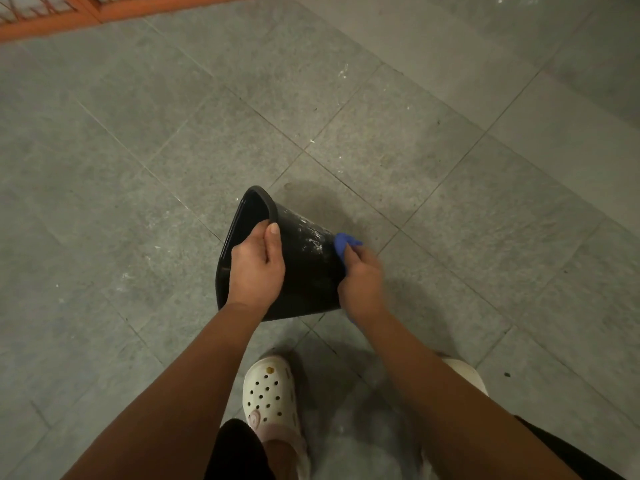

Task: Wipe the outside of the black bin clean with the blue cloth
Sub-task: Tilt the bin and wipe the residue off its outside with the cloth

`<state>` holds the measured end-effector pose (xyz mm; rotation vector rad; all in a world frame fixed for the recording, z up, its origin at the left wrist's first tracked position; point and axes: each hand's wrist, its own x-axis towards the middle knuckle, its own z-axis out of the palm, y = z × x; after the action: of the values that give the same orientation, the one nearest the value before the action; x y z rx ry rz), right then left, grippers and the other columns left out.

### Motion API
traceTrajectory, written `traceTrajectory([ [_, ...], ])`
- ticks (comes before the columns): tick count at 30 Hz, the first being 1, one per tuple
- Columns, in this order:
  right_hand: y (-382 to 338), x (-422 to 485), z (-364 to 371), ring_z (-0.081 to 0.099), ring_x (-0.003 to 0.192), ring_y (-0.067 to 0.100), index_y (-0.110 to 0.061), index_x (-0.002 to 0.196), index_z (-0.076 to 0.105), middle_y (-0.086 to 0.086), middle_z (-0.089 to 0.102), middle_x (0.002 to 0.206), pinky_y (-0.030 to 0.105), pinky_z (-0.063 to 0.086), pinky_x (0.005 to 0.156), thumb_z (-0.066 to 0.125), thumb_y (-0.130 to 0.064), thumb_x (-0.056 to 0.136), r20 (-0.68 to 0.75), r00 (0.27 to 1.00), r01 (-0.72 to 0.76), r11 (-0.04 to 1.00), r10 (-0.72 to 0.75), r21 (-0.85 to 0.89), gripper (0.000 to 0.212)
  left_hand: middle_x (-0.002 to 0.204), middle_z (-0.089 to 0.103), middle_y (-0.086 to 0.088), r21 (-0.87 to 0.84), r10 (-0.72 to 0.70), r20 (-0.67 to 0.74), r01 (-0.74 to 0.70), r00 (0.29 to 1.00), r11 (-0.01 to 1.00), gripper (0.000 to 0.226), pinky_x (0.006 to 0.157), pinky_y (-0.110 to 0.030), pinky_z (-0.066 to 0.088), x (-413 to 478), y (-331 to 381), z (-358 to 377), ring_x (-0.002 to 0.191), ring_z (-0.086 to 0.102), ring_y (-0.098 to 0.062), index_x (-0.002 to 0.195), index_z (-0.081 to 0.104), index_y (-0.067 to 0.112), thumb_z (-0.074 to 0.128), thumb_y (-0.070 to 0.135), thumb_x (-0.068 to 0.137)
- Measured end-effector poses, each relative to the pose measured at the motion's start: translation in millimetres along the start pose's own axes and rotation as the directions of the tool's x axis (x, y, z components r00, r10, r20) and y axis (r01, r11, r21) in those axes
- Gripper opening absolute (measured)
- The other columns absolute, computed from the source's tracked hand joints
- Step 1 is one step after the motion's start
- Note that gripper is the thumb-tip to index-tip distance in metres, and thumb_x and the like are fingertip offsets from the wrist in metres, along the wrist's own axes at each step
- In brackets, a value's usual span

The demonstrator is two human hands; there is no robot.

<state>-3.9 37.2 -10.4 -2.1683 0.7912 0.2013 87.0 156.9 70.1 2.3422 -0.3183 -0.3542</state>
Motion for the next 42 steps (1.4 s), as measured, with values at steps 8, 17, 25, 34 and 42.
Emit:
traceTrajectory([
  [8, 10.0, 13.2, -6.7, 0.033, 0.136, 0.026, -0.005, 0.138, 0.038, 0.011, 0.036, 0.147, 0.03, 0.021, 0.113, 0.042, 0.01, 0.085, 0.09, 0.996, -0.035, 0.992, 0.025, 0.12, 0.056, 0.075, 0.059, 0.012, -0.011, 0.013, 0.027, -0.013, 1.0, 1.0, 0.037, 0.068, -0.003, 0.041, 1.8, 0.2, -1.4, 0.075, 0.058, 0.011, 0.11, 0.061, 0.007, 0.035, 0.031, 0.102],
  [17, 10.6, -1.3, -6.2, 0.039, 0.132, 0.022, -0.01, 0.136, 0.041, 0.009, 0.041, 0.144, 0.029, 0.027, 0.111, 0.046, -0.009, 0.094, -0.004, 1.0, -0.003, 0.947, 0.004, 0.32, 0.042, 0.102, 0.063, -0.015, -0.249, -0.319, 0.23, 0.372, 0.919, 0.894, 0.031, 0.089, -0.04, 0.045, 17.2, 13.9, -10.5, 0.099, 0.059, -0.027, 0.107, 0.061, 0.01, 0.038, 0.026, 0.096],
  [25, 25.2, -12.8, 4.7, 0.023, 0.141, 0.02, -0.02, 0.14, 0.035, 0.005, 0.032, 0.15, 0.03, 0.014, 0.117, 0.042, 0.0, 0.094, -0.016, 0.994, 0.112, 0.966, -0.111, 0.233, 0.052, 0.089, 0.063, -0.005, -0.087, -0.292, 0.147, 0.306, 0.945, 0.948, 0.046, 0.079, -0.028, 0.041, 19.2, 18.3, 1.3, 0.082, 0.057, -0.012, 0.097, 0.061, 0.009, 0.03, 0.041, 0.101],
  [34, 10.0, -31.0, 15.2, 0.026, 0.14, 0.025, -0.007, 0.138, 0.037, 0.014, 0.036, 0.146, 0.032, 0.015, 0.116, 0.045, 0.012, 0.086, -0.158, 0.986, 0.092, 0.965, -0.054, 0.247, 0.055, 0.085, 0.066, -0.01, -0.037, -0.188, 0.131, 0.194, 0.973, 0.98, 0.042, 0.063, -0.015, 0.043, 9.6, 24.3, 10.0, 0.075, 0.061, -0.01, 0.099, 0.061, 0.009, 0.03, 0.037, 0.102],
  [42, 19.2, -23.2, 2.3, 0.029, 0.139, 0.022, -0.011, 0.139, 0.036, 0.01, 0.035, 0.148, 0.027, 0.016, 0.115, 0.044, 0.009, 0.086, -0.056, 0.998, -0.021, 0.987, 0.031, 0.16, 0.058, 0.071, 0.061, -0.007, -0.121, -0.252, 0.047, 0.256, 0.967, 0.959, 0.045, 0.062, -0.023, 0.042, 8.2, 17.9, 3.6, 0.066, 0.057, -0.011, 0.083, 0.06, 0.007, 0.034, 0.038, 0.101],
])
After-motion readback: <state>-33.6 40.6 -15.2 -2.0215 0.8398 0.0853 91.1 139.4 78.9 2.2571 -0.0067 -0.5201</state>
